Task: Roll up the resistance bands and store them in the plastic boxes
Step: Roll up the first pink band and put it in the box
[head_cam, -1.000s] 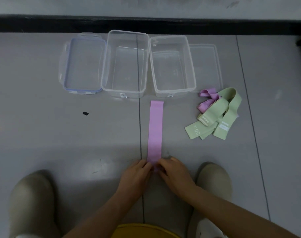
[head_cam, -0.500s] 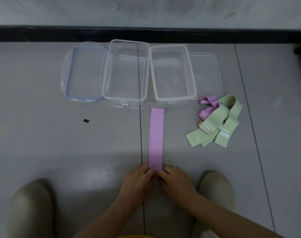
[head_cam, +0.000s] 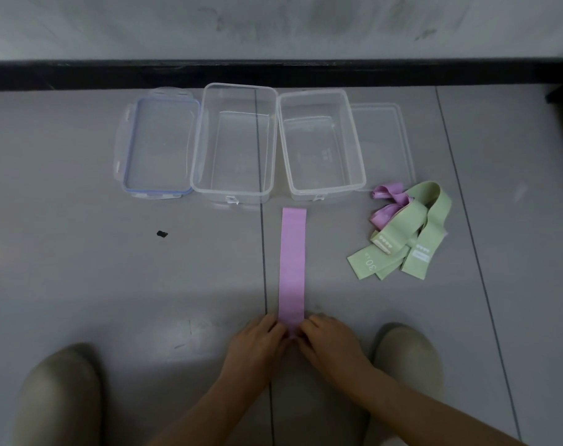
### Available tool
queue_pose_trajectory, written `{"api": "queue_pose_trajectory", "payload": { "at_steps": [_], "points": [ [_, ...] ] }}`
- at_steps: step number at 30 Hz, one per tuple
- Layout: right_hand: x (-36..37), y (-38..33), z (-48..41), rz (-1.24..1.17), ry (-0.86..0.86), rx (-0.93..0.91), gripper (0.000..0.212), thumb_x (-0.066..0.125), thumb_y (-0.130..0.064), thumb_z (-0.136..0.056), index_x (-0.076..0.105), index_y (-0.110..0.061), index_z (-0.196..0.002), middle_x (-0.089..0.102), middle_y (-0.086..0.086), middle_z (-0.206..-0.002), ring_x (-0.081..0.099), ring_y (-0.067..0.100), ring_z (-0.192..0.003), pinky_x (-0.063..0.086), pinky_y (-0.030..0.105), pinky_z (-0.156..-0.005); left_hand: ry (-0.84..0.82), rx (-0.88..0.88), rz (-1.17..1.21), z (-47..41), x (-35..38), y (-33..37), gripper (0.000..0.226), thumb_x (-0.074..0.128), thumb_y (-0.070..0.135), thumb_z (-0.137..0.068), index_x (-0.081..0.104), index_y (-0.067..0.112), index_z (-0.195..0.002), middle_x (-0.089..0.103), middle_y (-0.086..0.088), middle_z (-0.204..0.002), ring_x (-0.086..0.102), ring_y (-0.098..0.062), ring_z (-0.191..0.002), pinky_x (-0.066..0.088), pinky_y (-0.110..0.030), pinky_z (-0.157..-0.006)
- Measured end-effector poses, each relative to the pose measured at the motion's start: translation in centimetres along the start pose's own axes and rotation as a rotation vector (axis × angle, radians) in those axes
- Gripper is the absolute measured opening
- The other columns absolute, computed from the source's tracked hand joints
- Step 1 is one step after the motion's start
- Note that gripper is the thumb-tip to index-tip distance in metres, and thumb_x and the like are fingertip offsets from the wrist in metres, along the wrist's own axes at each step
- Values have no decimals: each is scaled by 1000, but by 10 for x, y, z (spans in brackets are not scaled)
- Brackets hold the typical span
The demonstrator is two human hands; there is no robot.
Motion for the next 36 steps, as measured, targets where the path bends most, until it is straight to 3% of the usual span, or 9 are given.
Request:
{"api": "queue_pose_trajectory", "payload": {
  "at_steps": [2, 7, 13, 18, 23, 27, 32, 36],
  "points": [
    [0, 1, -1, -4, 0, 18, 18, 49, -44, -87, 58, -30, -82, 61, -9, -78, 58, 11, -68, 47, 24, -59, -11, -16, -15, -3, -1, 0, 20, 50, 43, -88, 58, 28, -77, 55, 8, -79, 57, -14, -68, 39, -28, -51],
    [2, 2, -1, -50, -38, 4, 10, 57, -38, -91, 57, -30, -96, 64, -7, -90, 59, 13, -77, 47, 26, -65, -90, -43, -34, -3, 4, -3, 20, 53, 49, -84, 57, 30, -80, 56, 10, -79, 59, -13, -67, 38, -27, -50],
    [7, 3, -2, -3, -59, 10, 17, 53, -36, -93, 63, -31, -106, 66, -6, -91, 61, 16, -80, 50, 28, -66, -88, -48, 2, -7, 2, -3, 18, 66, 44, -83, 53, 32, -87, 57, 11, -82, 59, -12, -67, 35, -24, -49],
    [4, 1, -3, -24, -58, 19, 13, 56, -35, -92, 63, -31, -102, 66, -6, -89, 62, 16, -75, 49, 28, -62, -92, -37, -31, -9, 1, -6, 14, 54, 46, -83, 58, 33, -84, 54, 11, -83, 58, -12, -66, 26, -21, -50],
    [-2, 0, -2, -14, -60, 1, 21, 47, -43, -87, 62, -29, -93, 64, -6, -83, 59, 14, -69, 45, 26, -58, -42, -27, 27, -12, -4, -4, 13, 51, 41, -84, 58, 30, -82, 56, 8, -83, 59, -14, -66, 38, -24, -46],
    [1, 2, -4, -21, -92, 20, 28, 41, -44, -88, 62, -27, -97, 65, -3, -86, 61, 20, -74, 50, 33, -60, -57, -51, 49, -10, -1, -4, 11, 51, 41, -86, 54, 30, -86, 55, 8, -87, 60, -15, -68, 39, -26, -48],
    [2, 3, -6, -55, -97, 55, 38, 35, -48, -92, 64, -29, -109, 68, -4, -93, 63, 19, -80, 53, 34, -66, -52, -11, 72, -9, -1, 0, 16, 52, 38, -89, 59, 35, -103, 59, 10, -94, 61, -15, -76, 46, -26, -53],
    [4, 6, -6, -139, -138, 104, 41, 30, -52, -91, 61, -30, -108, 67, -5, -103, 62, 18, -90, 52, 37, -77, -16, 60, 61, -11, -9, 2, 13, 54, 42, -88, 59, 32, -95, 58, 10, -90, 59, -13, -74, 43, -25, -55]
  ]
}}
Point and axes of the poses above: each hand's wrist, its own z-axis away from the middle knuckle, its own x-axis out of the palm, y = z × x, the point moved 7 cm from there along -z, towards the middle knuckle
